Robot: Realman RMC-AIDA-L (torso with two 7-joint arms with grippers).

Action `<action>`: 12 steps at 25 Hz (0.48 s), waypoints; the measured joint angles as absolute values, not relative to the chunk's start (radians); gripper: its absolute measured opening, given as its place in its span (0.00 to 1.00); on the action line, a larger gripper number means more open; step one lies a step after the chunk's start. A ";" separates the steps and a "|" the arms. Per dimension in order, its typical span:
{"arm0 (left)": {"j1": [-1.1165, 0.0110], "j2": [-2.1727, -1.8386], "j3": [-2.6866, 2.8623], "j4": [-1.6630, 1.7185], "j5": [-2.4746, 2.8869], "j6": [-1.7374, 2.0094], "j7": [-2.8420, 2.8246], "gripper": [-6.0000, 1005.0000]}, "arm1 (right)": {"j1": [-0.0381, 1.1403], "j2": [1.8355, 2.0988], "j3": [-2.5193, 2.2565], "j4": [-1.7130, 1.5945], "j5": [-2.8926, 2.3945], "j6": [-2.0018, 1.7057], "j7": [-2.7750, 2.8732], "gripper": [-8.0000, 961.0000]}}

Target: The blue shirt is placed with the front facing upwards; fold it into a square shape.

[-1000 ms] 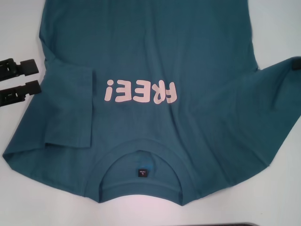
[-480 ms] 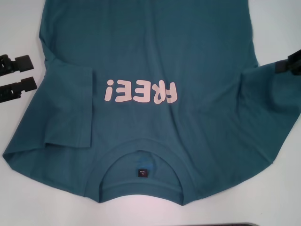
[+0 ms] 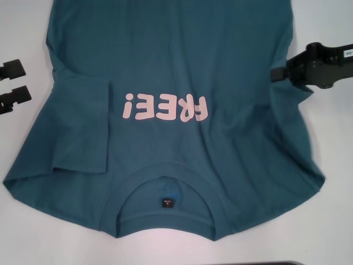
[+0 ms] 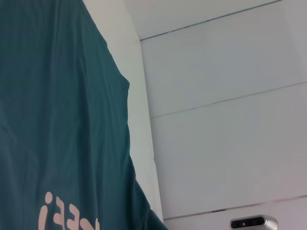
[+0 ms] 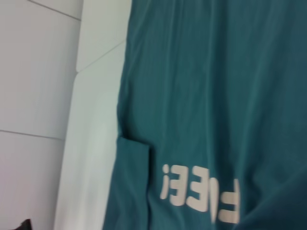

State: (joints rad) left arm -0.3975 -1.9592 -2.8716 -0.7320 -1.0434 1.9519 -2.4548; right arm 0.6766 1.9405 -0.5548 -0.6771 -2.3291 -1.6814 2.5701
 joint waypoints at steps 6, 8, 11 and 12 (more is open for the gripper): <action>-0.395 -1.958 -2.874 -0.733 -1.043 1.950 -2.456 0.73 | 0.685 1.953 -0.558 -0.617 -2.328 -1.622 2.567 0.05; -0.396 -1.958 -2.874 -0.733 -1.043 1.950 -2.457 0.73 | 0.685 1.953 -0.566 -0.609 -2.331 -1.609 2.564 0.06; -0.398 -1.957 -2.875 -0.733 -1.047 1.950 -2.458 0.73 | 0.679 1.951 -0.573 -0.608 -2.331 -1.599 2.559 0.06; -0.399 -1.957 -2.875 -0.733 -1.053 1.950 -2.459 0.73 | 0.676 1.951 -0.568 -0.608 -2.326 -1.596 2.556 0.06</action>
State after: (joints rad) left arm -0.3985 -1.9573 -2.8748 -0.7332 -1.0528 1.9496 -2.4588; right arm 0.6759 1.9514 -0.5683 -0.6081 -2.3264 -1.5961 2.5559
